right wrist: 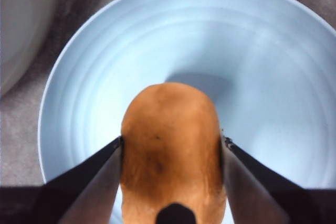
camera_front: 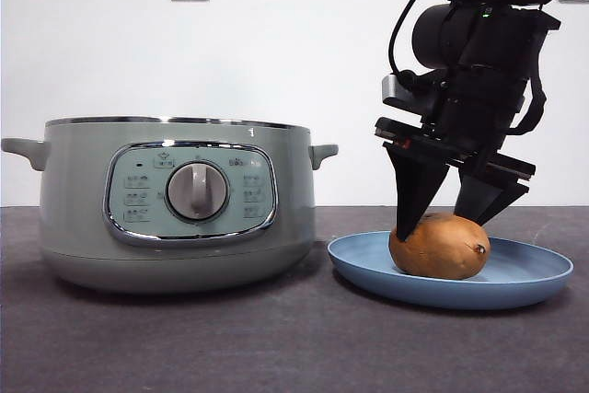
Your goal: Take the potato out from the steamer,put the potato on the plate,close the lid
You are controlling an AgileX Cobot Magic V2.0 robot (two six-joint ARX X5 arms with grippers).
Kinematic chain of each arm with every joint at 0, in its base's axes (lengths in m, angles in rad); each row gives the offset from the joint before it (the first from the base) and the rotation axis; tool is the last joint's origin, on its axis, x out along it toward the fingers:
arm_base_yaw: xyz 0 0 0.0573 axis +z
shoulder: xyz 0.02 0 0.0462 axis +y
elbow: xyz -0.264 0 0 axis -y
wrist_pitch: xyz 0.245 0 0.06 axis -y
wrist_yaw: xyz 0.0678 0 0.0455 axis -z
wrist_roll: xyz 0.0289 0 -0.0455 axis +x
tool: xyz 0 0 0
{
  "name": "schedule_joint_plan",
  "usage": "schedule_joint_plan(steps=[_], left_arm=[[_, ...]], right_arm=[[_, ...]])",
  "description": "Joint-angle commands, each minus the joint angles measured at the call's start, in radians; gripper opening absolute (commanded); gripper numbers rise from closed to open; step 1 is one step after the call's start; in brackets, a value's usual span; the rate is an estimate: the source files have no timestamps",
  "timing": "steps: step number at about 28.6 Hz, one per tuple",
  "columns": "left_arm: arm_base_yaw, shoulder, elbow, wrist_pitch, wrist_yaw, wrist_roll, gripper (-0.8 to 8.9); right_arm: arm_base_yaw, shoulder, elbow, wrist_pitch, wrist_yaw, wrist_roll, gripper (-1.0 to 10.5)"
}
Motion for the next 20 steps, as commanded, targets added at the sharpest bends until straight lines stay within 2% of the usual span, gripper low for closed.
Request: schedule_joint_plan(steps=[1, 7, 12, 20], left_arm=[[-0.001, -0.007, 0.012, -0.038, 0.0, -0.002, -0.08], [-0.001, -0.007, 0.012, -0.027, 0.005, -0.002, -0.08], [0.0, 0.02, 0.003, -0.007, 0.093, 0.014, -0.08], [-0.001, 0.024, -0.206, 0.116, 0.101, -0.006, -0.08]], right_arm=[[0.001, 0.018, -0.01, -0.013, 0.003, 0.008, 5.2], [0.001, -0.009, 0.009, -0.055, 0.002, 0.025, 5.2], [0.0, -0.157, 0.021, -0.102, 0.002, 0.025, 5.2], [-0.008, -0.425, 0.021, -0.1, 0.003, 0.025, 5.2]])
